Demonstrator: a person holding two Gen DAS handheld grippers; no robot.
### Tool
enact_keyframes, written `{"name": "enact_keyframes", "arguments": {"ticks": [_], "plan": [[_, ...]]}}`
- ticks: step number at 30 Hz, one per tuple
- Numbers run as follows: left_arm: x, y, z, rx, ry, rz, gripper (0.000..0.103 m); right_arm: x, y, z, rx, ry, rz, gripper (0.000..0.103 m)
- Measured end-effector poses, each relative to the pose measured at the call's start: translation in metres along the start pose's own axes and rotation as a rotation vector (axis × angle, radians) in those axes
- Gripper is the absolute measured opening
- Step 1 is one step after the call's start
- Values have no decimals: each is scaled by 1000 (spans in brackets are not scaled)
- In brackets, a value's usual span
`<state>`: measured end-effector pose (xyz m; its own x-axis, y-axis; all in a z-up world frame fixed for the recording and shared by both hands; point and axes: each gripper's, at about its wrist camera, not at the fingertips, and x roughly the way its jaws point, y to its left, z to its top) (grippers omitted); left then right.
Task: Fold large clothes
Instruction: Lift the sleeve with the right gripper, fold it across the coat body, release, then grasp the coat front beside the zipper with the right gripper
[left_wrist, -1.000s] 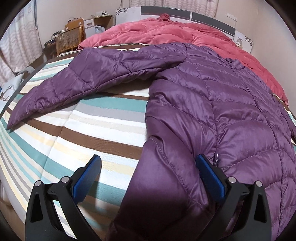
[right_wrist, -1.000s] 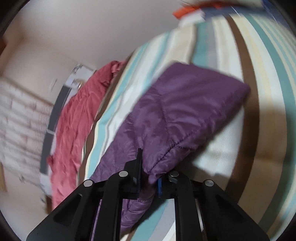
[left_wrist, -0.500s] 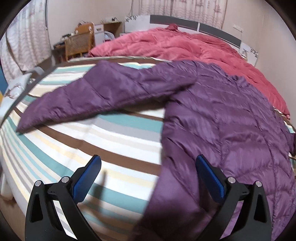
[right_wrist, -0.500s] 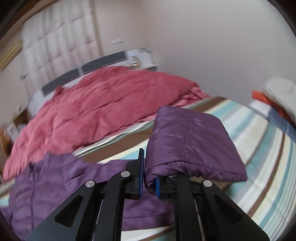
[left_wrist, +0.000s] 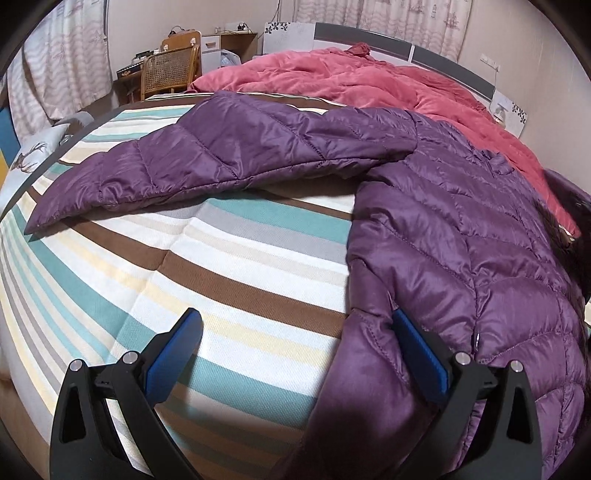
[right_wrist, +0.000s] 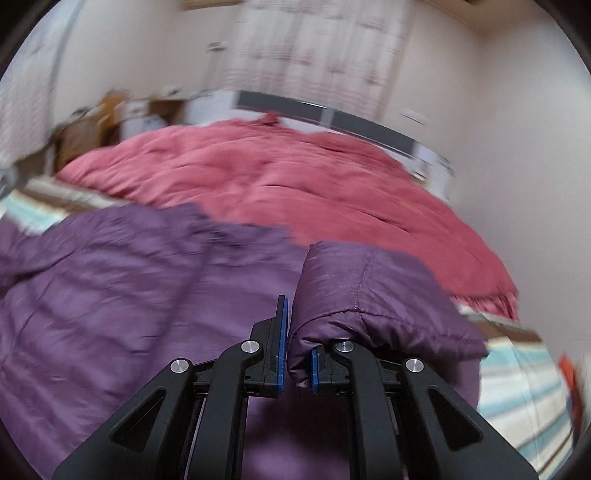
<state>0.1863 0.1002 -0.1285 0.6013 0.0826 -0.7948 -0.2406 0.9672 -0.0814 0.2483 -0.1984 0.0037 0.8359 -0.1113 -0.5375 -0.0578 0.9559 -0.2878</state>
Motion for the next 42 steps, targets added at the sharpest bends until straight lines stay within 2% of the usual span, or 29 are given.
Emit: {"name": "enact_keyframes", "arguments": {"ticks": [5, 9, 12, 20, 25, 26, 27, 28, 29, 30, 31, 32, 33, 35, 37, 38, 41, 42], "plan": [[-2, 2, -3, -6, -12, -9, 101, 7, 65, 1, -154, 24, 91, 10], [-3, 3, -4, -8, -15, -11, 101, 9, 104, -10, -343, 60, 131, 10], [-3, 3, -4, -7, -15, -10, 101, 13, 134, -31, -556, 100, 59, 11], [-4, 4, -5, -6, -15, -14, 101, -7, 187, -66, -1067, -32, -198, 11], [-4, 5, -5, -11, -9, -23, 101, -18, 199, -78, -1238, -51, -276, 11], [-4, 5, -5, -13, -5, -28, 101, -20, 198, -77, -1236, -45, -275, 14], [-4, 6, -4, -16, -1, -33, 101, -23, 195, -77, -1226, -40, -275, 23], [-4, 7, -3, -21, 6, -39, 101, -29, 190, -74, -1200, -40, -270, 37], [-4, 8, -2, -29, 15, -46, 101, -36, 182, -68, -1148, -37, -259, 46], [-4, 10, -1, -36, 20, -49, 101, -42, 173, -62, -1093, -39, -239, 62], [-4, 11, 0, -46, 26, -55, 101, -50, 164, -55, -1020, -38, -192, 70], [-4, 11, 2, -56, 33, -59, 101, -56, 156, -52, -963, -25, -141, 71], [-4, 12, 3, -68, 40, -65, 101, -64, 140, -46, -857, 26, -41, 71], [-5, 11, 6, -91, 55, -83, 101, -69, 119, -46, -733, 78, 44, 71], [-7, 9, 9, -114, 60, -119, 101, -75, 86, -47, -534, 126, 147, 71], [-9, 6, 12, -123, 55, -134, 101, -77, 61, -47, -390, 137, 190, 71], [-15, -11, 23, -98, 37, -168, 101, -74, 7, -52, -101, 141, 195, 70], [-15, -19, 28, -80, 33, -178, 101, -70, -19, -58, 25, 146, 153, 63]]}}
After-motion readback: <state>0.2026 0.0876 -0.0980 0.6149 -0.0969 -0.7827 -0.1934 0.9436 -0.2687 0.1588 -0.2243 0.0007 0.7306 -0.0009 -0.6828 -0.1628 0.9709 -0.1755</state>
